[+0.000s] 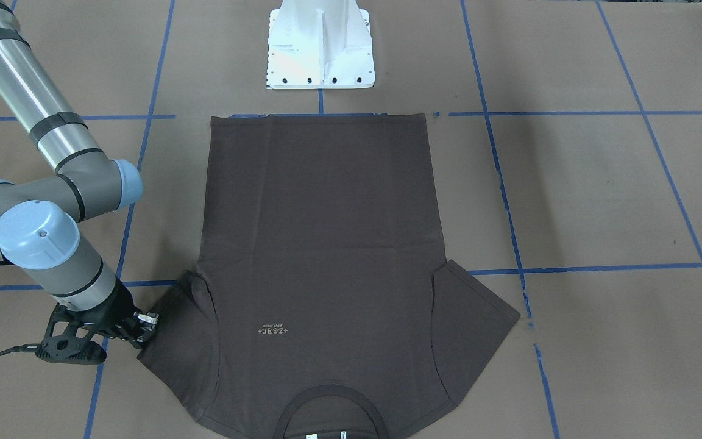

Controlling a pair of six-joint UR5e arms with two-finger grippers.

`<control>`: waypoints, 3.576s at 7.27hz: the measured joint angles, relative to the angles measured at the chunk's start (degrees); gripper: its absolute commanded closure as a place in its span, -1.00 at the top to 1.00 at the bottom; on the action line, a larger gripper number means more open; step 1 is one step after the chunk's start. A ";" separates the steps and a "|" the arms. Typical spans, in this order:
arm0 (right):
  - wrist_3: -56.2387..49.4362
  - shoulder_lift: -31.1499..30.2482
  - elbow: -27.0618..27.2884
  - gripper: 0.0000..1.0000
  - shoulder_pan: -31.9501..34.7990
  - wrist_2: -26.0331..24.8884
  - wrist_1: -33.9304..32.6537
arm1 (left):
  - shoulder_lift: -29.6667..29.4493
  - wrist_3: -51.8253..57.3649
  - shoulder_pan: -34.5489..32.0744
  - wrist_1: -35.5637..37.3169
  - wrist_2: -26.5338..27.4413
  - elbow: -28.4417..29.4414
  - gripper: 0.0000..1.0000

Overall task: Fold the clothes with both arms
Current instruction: 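Grasp the sleeve nearest the right gripper and fold it inward over the shirt, then release the folded sleeve and raise the right gripper while the left arm approaches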

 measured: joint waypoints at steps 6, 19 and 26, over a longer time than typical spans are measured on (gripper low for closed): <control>14.77 15.50 -9.04 0.99 -6.98 -6.53 -0.06 | -0.01 -0.19 -0.08 0.09 -0.02 -0.75 1.00; 14.45 -10.39 25.99 1.00 -0.11 10.14 0.57 | -31.22 -45.39 32.53 -12.24 11.35 15.39 0.92; 14.17 -12.75 28.54 1.00 -0.15 9.86 0.52 | -36.78 -46.48 37.54 -12.32 24.38 26.75 0.42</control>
